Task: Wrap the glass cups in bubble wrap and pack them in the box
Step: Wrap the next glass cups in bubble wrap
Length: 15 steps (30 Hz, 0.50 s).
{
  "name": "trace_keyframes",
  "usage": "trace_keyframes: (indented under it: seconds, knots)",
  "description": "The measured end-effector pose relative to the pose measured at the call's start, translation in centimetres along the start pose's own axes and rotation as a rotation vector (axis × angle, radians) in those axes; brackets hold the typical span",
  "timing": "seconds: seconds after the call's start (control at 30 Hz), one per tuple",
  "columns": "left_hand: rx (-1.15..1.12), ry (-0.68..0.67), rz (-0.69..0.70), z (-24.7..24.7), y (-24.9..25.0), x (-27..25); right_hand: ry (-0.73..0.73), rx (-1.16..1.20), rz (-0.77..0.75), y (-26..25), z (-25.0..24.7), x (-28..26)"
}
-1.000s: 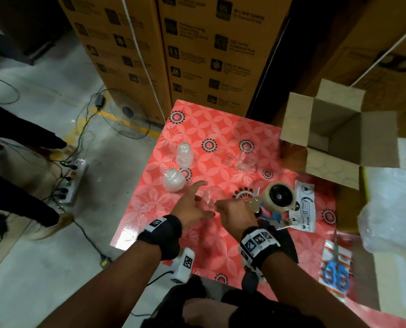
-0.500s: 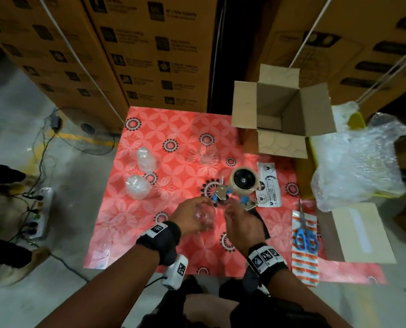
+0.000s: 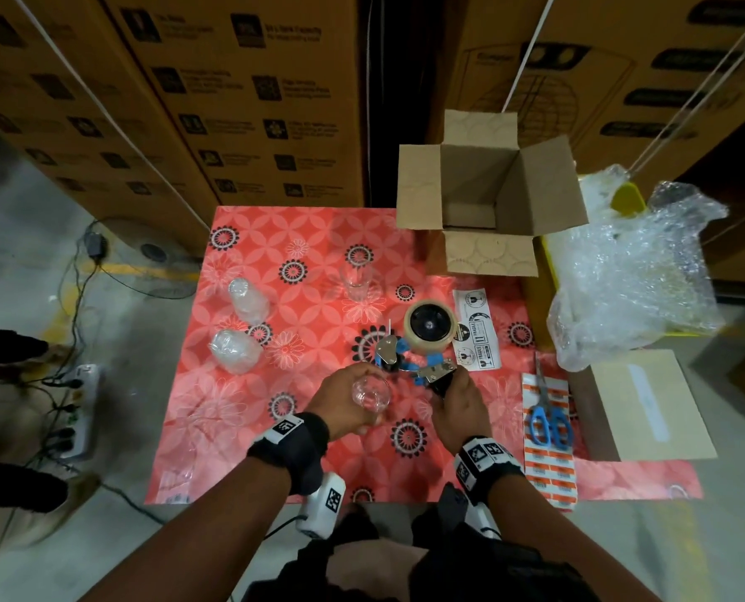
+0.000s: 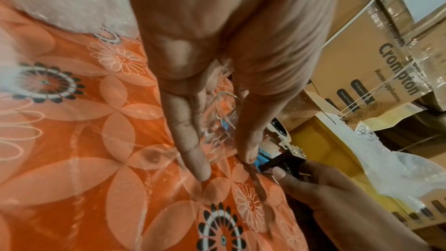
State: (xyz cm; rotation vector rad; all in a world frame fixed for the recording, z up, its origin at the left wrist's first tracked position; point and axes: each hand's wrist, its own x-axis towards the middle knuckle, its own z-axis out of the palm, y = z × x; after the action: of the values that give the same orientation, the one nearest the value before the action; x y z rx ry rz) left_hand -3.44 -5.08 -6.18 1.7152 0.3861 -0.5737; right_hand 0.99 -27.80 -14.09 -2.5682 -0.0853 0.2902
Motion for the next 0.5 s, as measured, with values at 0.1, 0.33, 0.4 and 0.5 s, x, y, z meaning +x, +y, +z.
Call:
trace_keyframes:
  seconds: [0.1, 0.33, 0.4, 0.5]
  knots:
    - [-0.002, 0.025, -0.010, 0.3, 0.3, 0.1, 0.038, 0.049, 0.014, 0.3, -0.8, -0.1]
    - [-0.001, 0.041, -0.027, 1.9, 1.6, 0.7, 0.108, 0.087, 0.160, 2.5, -3.7, 1.1]
    - [-0.002, 0.048, -0.030, 2.4, 2.1, 0.9, 0.089, 0.081, 0.202, 3.3, -4.2, 1.3]
    - [0.007, 0.059, -0.031, 3.1, 2.7, 1.3, 0.090, 0.099, 0.230, 4.2, -4.1, 1.2]
